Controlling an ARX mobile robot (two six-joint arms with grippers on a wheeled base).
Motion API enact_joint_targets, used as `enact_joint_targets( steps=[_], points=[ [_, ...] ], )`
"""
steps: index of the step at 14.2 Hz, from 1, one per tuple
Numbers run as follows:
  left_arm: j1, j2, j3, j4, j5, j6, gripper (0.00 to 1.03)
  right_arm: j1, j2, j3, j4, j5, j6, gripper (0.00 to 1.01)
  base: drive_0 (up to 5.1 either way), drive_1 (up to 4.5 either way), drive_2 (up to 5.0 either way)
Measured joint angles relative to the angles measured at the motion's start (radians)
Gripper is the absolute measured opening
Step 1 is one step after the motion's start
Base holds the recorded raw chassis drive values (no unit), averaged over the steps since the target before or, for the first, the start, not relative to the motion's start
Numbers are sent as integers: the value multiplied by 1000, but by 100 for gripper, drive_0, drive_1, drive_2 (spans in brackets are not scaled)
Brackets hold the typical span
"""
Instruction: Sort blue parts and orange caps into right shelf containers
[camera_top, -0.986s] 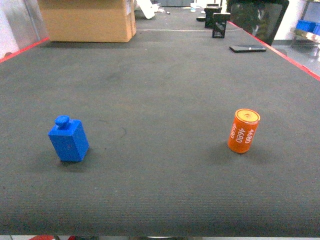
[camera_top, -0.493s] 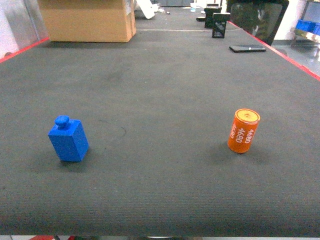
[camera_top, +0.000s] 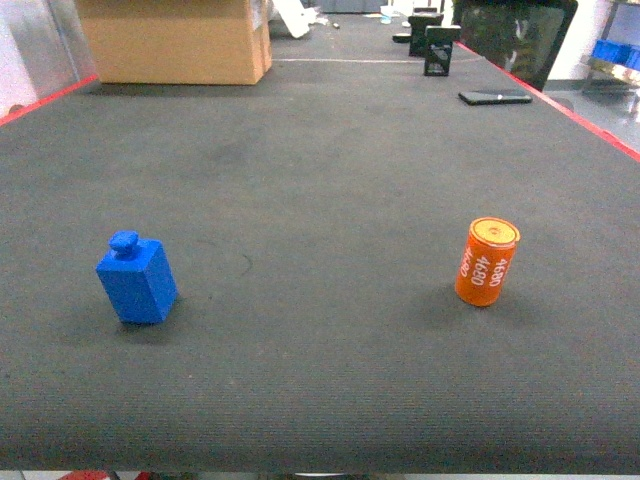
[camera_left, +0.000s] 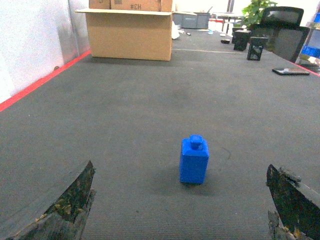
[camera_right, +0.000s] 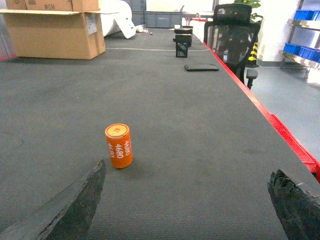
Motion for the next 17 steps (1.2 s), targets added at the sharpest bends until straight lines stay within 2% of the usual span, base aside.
enact_joint_targets(
  steps=[17],
  points=[
    [0, 0, 0, 0, 0, 0, 98, 0, 0, 0, 0, 0, 0, 98, 0, 0, 0]
  ],
)
